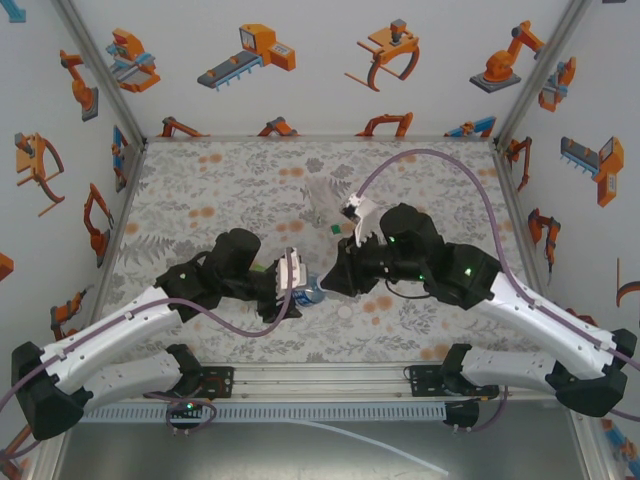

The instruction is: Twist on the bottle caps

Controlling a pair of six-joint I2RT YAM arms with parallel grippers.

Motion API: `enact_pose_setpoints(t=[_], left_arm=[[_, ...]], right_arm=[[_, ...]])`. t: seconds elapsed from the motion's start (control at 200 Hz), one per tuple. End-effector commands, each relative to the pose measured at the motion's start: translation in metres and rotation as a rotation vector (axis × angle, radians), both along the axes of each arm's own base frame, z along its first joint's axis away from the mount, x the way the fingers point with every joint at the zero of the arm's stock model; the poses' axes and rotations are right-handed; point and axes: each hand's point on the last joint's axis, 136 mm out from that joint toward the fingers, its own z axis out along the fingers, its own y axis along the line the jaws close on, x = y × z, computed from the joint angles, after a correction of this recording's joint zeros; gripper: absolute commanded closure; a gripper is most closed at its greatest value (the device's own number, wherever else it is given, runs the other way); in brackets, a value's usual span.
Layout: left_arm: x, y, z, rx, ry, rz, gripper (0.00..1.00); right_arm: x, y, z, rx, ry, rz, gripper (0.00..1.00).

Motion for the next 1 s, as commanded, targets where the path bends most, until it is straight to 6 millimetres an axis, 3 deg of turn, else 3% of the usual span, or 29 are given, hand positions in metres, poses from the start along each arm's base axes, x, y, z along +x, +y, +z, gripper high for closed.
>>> enact_pose_setpoints(t=[0.0,0.115,0.24,0.295,0.391,0.496,0.616,0.861,0.991], left_arm=[[0.017,-0.015,0.030,-0.112,-0.104,0.029,1.00],[0.024,-0.018,0.028,-0.109,-0.102,0.061,1.00],[0.029,-0.018,0.027,-0.111,-0.110,0.087,1.00],[0.031,-0.017,0.027,-0.110,-0.115,0.095,0.93],[0.035,-0.015,0.027,-0.110,-0.128,0.121,0.71],[0.042,-0.010,0.027,-0.108,-0.146,0.173,0.24],[0.046,-0.005,0.026,-0.107,-0.163,0.207,0.03],[0.059,0.004,0.018,-0.073,-0.148,0.292,0.03],[0.080,0.017,0.013,-0.058,-0.079,0.409,0.03]], right_arm=[[0.029,-0.018,-0.029,0.094,0.387,-0.451,1.00],[0.030,-0.014,-0.045,0.131,0.483,-0.509,1.00],[0.034,-0.010,-0.048,0.139,0.479,-0.510,1.00],[0.035,-0.010,-0.047,0.132,0.463,-0.508,1.00],[0.037,-0.014,-0.046,0.104,0.428,-0.511,1.00],[0.039,-0.017,-0.046,0.081,0.391,-0.508,1.00],[0.048,-0.030,-0.050,0.026,0.344,-0.522,1.00],[0.084,-0.076,-0.062,-0.210,0.223,-0.555,1.00],[0.112,-0.098,-0.061,-0.365,0.129,-0.560,1.00]])
